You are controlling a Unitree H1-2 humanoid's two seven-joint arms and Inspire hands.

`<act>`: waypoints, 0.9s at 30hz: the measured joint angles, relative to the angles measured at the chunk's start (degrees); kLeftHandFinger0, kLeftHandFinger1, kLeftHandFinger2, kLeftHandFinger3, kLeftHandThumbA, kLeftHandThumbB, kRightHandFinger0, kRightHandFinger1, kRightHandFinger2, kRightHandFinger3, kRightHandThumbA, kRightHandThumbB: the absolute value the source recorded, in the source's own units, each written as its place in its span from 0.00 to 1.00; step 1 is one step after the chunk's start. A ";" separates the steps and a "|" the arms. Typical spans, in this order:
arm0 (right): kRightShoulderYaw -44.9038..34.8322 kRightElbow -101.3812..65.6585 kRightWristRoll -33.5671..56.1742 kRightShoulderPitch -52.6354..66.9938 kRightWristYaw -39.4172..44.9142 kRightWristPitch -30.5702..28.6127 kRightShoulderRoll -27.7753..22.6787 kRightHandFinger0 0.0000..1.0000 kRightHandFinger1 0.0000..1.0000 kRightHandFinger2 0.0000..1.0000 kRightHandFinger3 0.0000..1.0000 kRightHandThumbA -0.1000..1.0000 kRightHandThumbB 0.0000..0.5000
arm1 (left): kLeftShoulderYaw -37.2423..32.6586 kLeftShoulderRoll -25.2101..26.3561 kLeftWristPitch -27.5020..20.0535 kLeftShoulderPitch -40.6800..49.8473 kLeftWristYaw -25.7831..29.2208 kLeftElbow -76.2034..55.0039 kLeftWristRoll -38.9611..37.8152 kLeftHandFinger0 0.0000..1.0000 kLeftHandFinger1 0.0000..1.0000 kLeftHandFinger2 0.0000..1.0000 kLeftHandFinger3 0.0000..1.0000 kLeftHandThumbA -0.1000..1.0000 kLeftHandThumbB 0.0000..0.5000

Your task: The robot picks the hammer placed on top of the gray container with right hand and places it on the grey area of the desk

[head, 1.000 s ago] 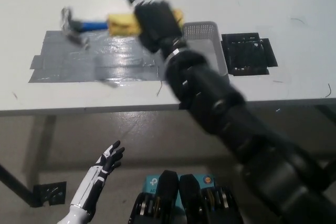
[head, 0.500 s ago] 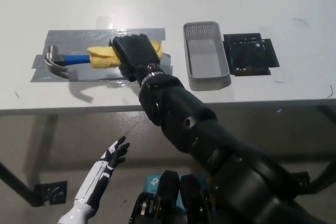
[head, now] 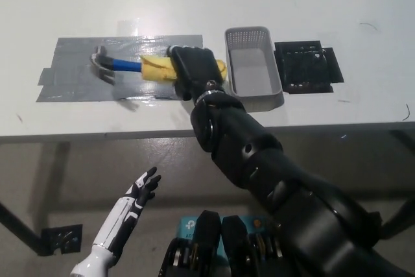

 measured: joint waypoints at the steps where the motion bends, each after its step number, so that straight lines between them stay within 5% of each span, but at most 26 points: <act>1: -0.41 0.01 0.40 0.00 0.80 0.51 -0.06 1.00 1.00 1.00 1.00 0.72 0.84 | -0.08 0.01 0.02 -0.04 0.00 0.00 0.06 1.00 1.00 1.00 1.00 1.00 0.31; 5: -1.55 0.07 1.98 -0.39 4.91 2.79 -0.18 1.00 1.00 1.00 1.00 0.81 0.85 | -0.31 0.18 0.16 -0.70 -0.01 0.02 0.41 1.00 1.00 1.00 1.00 1.00 0.30; 11: -2.02 -0.08 3.77 -1.29 10.77 4.76 -0.46 1.00 1.00 1.00 1.00 0.82 0.87 | -0.56 0.23 0.17 -1.50 -0.05 0.02 0.74 1.00 1.00 1.00 1.00 1.00 0.26; 15: -2.69 -0.49 5.22 -1.44 13.92 5.00 -1.08 1.00 1.00 1.00 1.00 0.91 0.96 | -0.71 0.26 0.18 -1.53 -0.44 0.02 0.72 1.00 1.00 1.00 1.00 1.00 0.23; 16: -3.34 -0.65 5.70 -1.45 14.69 4.94 -1.26 1.00 1.00 1.00 1.00 1.00 0.99 | -0.72 0.27 0.17 -1.54 -0.54 0.02 0.72 1.00 1.00 1.00 1.00 1.00 0.23; 23: -8.68 -4.51 10.67 -2.66 20.04 2.62 -2.44 1.00 1.00 1.00 1.00 0.96 1.00 | -0.72 0.64 0.15 -1.72 -1.27 0.05 0.67 1.00 1.00 1.00 1.00 1.00 0.27; 27: -14.40 -9.68 15.49 -5.70 24.27 -0.30 -2.29 1.00 1.00 1.00 1.00 0.85 1.00 | -0.76 0.67 0.05 -2.05 -1.54 0.38 0.67 1.00 1.00 1.00 1.00 1.00 0.28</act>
